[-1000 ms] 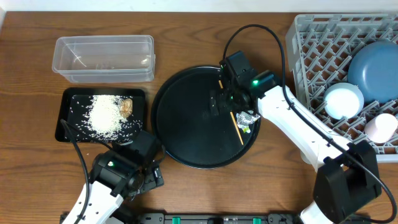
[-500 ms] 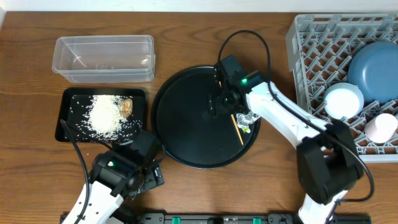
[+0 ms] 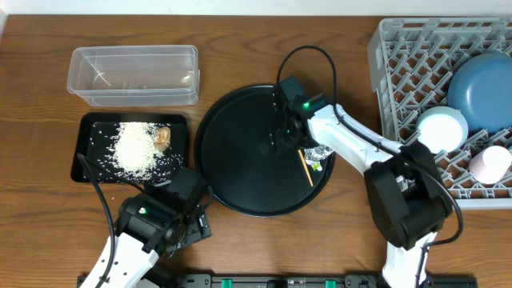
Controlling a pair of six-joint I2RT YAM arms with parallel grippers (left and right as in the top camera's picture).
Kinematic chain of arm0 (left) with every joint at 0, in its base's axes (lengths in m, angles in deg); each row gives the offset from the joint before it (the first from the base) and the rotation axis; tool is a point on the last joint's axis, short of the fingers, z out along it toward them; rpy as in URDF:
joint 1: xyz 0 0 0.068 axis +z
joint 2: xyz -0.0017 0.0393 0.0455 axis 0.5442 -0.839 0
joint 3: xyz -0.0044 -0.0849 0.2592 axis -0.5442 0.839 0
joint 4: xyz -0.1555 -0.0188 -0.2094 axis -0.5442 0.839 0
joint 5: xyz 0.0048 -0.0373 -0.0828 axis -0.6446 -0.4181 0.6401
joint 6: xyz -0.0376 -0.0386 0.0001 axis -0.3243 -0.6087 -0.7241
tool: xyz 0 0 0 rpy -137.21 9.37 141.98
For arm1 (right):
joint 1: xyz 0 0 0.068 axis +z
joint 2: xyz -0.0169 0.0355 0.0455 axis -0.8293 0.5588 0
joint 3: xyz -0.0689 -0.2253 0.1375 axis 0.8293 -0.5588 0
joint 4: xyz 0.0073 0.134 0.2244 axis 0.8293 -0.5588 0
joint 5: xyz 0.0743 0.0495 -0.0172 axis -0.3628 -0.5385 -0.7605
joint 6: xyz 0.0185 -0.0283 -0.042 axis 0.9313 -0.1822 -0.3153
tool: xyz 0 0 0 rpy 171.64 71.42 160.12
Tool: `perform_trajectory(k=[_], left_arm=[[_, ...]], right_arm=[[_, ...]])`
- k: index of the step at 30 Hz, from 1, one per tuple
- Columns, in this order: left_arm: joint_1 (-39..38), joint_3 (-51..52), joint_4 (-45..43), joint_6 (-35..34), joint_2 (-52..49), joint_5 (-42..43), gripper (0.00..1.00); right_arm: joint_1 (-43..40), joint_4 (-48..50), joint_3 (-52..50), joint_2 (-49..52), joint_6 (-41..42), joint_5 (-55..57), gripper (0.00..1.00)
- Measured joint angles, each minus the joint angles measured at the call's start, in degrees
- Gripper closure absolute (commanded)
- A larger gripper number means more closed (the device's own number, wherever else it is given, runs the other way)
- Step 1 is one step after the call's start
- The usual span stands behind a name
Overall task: Sort waste into correct bins and load items into the dishwasher rack
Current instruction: 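Move the right gripper to the wooden chopstick on the round tray and grasp, then lift the chopstick with the right gripper toward the dish rack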
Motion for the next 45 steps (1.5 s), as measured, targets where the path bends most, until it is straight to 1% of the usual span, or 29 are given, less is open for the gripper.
perform_trajectory(k=[3,4,8,9,17,25,38,45], left_arm=[[0.00,0.00,0.00,0.00,0.00,-0.02,0.02],[0.00,0.00,0.00,0.00,0.00,-0.02,0.02],[0.00,0.00,0.00,0.00,0.00,0.00,0.02],[0.00,0.00,0.00,0.00,0.00,-0.02,0.02],[0.00,0.00,0.00,0.00,0.00,0.00,0.02],[0.00,0.00,0.00,0.00,0.00,-0.02,0.02],[0.00,0.00,0.00,0.00,0.00,-0.02,0.02],[0.00,0.00,-0.02,0.00,0.00,0.00,0.02]], right_arm=[[0.00,0.00,0.00,0.61,-0.04,0.37,0.27],[0.00,0.00,0.00,0.70,-0.13,0.46,0.29],[0.00,-0.02,0.00,1.01,-0.74,0.61,0.47],[0.00,-0.02,0.00,1.07,-0.83,0.61,0.49],[1.16,-0.50,0.00,1.07,-0.72,0.81,0.52],[2.95,-0.68,0.00,1.07,-0.50,1.27,0.62],[6.40,-1.79,0.00,1.07,1.05,4.57,0.60],[6.45,-1.77,0.00,1.07,1.86,5.77,0.60]])
